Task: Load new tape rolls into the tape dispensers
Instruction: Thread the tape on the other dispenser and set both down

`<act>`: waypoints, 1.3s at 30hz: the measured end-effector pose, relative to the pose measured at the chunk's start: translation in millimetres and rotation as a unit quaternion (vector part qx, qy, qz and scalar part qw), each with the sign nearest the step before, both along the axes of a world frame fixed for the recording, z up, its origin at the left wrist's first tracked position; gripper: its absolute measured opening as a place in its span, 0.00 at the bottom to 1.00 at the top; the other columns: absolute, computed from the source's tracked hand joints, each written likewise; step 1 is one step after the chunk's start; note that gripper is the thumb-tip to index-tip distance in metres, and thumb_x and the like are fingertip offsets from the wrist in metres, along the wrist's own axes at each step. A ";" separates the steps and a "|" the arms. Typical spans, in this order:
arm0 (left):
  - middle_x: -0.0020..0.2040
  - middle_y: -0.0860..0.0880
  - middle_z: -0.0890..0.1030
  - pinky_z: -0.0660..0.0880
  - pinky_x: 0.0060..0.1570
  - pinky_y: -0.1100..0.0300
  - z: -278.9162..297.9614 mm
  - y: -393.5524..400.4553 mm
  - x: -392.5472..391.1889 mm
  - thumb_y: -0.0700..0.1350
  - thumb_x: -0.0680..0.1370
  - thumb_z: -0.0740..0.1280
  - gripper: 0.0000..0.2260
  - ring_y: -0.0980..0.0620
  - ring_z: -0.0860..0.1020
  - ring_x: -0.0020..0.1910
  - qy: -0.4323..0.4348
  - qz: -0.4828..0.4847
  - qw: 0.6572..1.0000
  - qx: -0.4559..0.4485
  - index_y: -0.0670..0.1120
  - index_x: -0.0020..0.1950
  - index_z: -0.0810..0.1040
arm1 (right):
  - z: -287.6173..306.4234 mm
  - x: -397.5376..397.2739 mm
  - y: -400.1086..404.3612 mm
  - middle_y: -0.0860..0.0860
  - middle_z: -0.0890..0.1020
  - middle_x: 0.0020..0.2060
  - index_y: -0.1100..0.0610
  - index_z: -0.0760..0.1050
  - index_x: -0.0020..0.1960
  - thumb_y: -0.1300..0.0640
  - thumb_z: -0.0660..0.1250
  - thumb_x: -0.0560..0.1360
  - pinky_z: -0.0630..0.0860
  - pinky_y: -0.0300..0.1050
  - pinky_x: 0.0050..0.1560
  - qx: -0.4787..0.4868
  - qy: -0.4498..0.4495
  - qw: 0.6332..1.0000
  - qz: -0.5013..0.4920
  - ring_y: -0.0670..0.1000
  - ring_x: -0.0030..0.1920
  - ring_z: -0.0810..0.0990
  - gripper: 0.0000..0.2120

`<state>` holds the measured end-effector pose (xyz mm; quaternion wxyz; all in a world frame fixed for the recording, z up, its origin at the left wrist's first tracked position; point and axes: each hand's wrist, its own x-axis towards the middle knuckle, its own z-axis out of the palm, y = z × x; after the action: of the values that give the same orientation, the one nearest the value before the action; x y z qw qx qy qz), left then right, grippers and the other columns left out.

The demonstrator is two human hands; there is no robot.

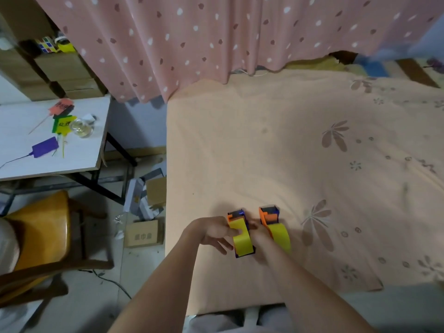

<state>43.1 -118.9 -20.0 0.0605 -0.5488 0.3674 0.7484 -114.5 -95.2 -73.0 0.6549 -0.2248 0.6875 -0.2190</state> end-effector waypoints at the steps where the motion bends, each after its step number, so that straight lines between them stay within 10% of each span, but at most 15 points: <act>1: 0.69 0.41 0.76 0.75 0.65 0.42 0.2 -0.5 -2.5 0.49 0.82 0.65 0.12 0.37 0.77 0.66 -0.006 -0.010 1.000 -0.008 0.45 0.62 0.75 | -0.5 -1.1 -0.2 0.60 0.83 0.55 0.53 0.76 0.50 0.65 0.67 0.76 0.79 0.63 0.58 0.002 0.002 1.000 -0.006 0.64 0.58 0.82 0.08; 8: 0.69 0.37 0.75 0.75 0.64 0.39 -8.6 -2.0 -12.7 0.49 0.84 0.62 0.18 0.35 0.79 0.58 -0.024 -0.046 0.999 0.004 0.39 0.70 0.71 | -2.7 0.2 -7.6 0.63 0.80 0.61 0.62 0.75 0.66 0.63 0.64 0.79 0.76 0.58 0.62 0.072 -0.014 0.997 0.001 0.65 0.62 0.79 0.15; 11: 0.64 0.33 0.77 0.74 0.64 0.36 -13.8 7.7 -19.5 0.46 0.86 0.57 0.19 0.31 0.79 0.57 -0.031 -0.046 0.998 0.030 0.34 0.70 0.70 | -1.9 1.9 -14.4 0.62 0.81 0.52 0.63 0.78 0.57 0.58 0.59 0.83 0.75 0.52 0.52 0.111 -0.027 0.993 -0.003 0.61 0.48 0.81 0.12; 17: 0.57 0.35 0.79 0.77 0.60 0.40 -17.5 14.9 -17.9 0.44 0.86 0.55 0.11 0.35 0.80 0.53 -0.017 -0.028 0.999 0.032 0.38 0.59 0.73 | -4.2 6.8 -15.1 0.59 0.82 0.59 0.58 0.79 0.64 0.58 0.61 0.81 0.76 0.51 0.56 0.077 0.070 0.992 0.067 0.59 0.54 0.80 0.14; 21: 0.48 0.42 0.82 0.79 0.57 0.42 -16.7 12.1 -16.7 0.43 0.85 0.57 0.11 0.40 0.83 0.43 -0.027 -0.029 0.999 0.011 0.43 0.50 0.76 | 1.4 6.3 -10.8 0.58 0.83 0.58 0.53 0.80 0.56 0.59 0.64 0.79 0.79 0.46 0.40 0.068 0.063 0.991 0.095 0.56 0.44 0.82 0.09; 28: 0.55 0.38 0.82 0.79 0.60 0.43 -15.1 6.1 -15.3 0.42 0.85 0.58 0.11 0.34 0.83 0.56 -0.056 -0.042 0.997 0.011 0.37 0.60 0.76 | 13.7 11.2 -23.8 0.58 0.81 0.58 0.57 0.77 0.62 0.47 0.68 0.76 0.75 0.52 0.53 0.116 0.158 0.951 0.240 0.59 0.53 0.80 0.18; 39: 0.66 0.35 0.78 0.78 0.62 0.42 -15.5 10.1 -27.3 0.44 0.85 0.57 0.17 0.35 0.82 0.51 -0.071 -0.045 0.996 0.005 0.34 0.69 0.71 | 29.4 6.8 -25.5 0.61 0.81 0.56 0.61 0.75 0.63 0.61 0.56 0.80 0.78 0.58 0.58 0.070 0.184 0.953 0.228 0.62 0.55 0.80 0.15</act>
<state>15.7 -108.8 -35.5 0.1232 -0.5830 0.3829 0.7059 -107.7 -120.7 -43.6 0.5633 -0.3656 0.7403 0.0306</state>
